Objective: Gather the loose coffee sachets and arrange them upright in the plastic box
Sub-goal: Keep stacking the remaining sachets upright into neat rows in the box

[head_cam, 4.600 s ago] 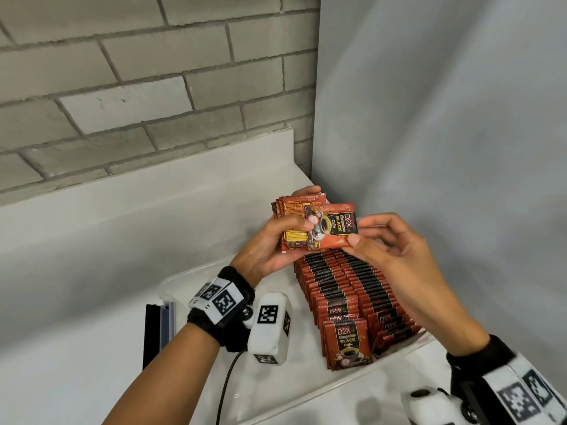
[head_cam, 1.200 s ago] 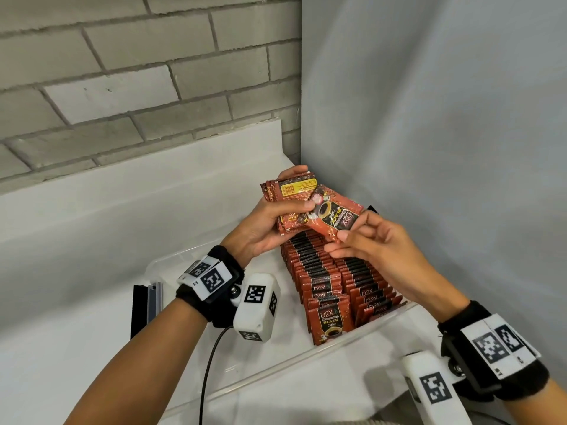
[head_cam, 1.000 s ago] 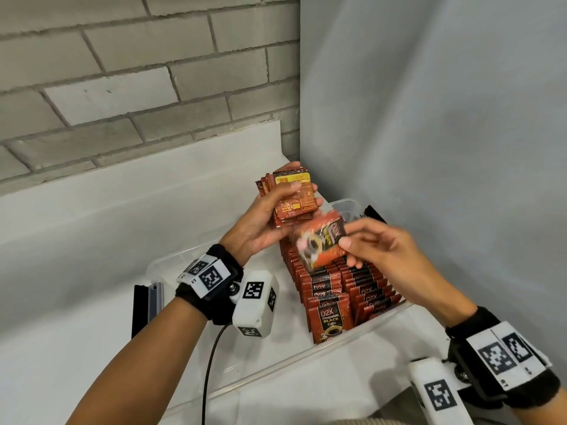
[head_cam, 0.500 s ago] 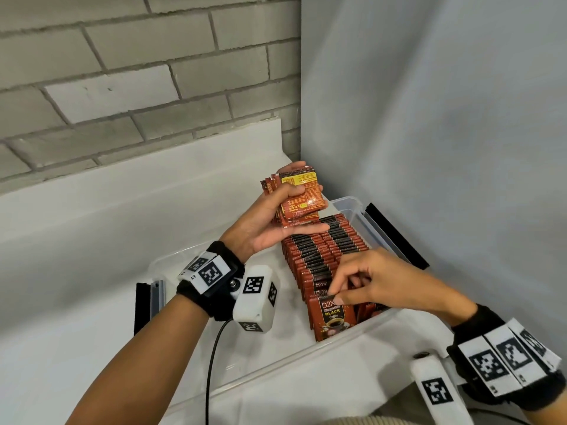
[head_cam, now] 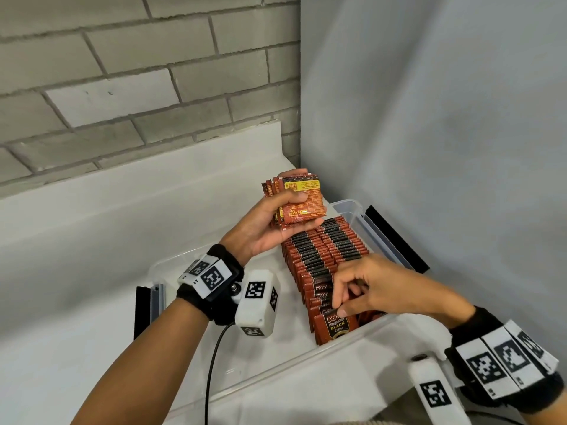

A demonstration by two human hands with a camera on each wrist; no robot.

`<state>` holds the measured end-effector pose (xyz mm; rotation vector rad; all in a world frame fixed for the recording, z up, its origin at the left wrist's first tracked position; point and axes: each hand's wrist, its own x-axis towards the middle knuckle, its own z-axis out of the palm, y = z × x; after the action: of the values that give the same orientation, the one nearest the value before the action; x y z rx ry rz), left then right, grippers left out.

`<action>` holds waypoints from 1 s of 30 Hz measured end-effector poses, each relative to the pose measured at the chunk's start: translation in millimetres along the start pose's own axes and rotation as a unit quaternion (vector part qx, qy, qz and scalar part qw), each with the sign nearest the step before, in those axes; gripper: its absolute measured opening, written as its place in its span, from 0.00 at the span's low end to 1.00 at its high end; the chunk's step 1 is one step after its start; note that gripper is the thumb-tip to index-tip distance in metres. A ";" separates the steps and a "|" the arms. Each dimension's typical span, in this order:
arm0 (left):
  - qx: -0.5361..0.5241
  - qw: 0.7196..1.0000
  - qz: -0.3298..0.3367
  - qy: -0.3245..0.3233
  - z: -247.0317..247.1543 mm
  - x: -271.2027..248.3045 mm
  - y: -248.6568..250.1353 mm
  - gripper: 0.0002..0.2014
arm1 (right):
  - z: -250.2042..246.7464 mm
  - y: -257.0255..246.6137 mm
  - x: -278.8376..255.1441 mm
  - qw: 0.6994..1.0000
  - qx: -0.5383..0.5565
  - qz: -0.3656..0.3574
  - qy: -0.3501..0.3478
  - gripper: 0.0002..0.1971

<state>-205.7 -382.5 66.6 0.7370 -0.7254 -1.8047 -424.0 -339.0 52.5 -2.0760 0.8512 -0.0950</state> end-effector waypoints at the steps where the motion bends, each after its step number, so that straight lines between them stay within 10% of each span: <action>1: 0.008 1.000 -0.005 -0.001 0.0 -0.1 0.1 0.28 | -0.5 -1.4 -0.1 1.000 0.009 0.001 -0.001 0.06; 10: 0.081 0.993 0.008 -0.084 -0.9 4.0 -5.2 0.28 | -9.1 -12.6 7.6 0.936 0.235 0.027 0.261 0.19; 17: 0.099 0.990 -0.009 -0.097 0.0 2.4 -6.8 0.31 | -4.3 -20.5 17.4 0.887 0.304 0.023 0.346 0.09; 23: 0.074 0.991 -0.074 -0.085 2.2 -0.4 -6.4 0.37 | -15.9 -30.9 9.6 0.775 0.465 -0.044 0.427 0.10; 30: 0.030 0.992 -0.076 -0.091 2.1 0.4 -5.8 0.32 | -17.0 -32.1 -0.6 0.830 0.312 -0.056 0.459 0.06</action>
<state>-210.7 -380.8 63.4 0.6900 -0.8662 -2.0150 -413.3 -337.9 87.2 -1.3735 1.0425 -1.3406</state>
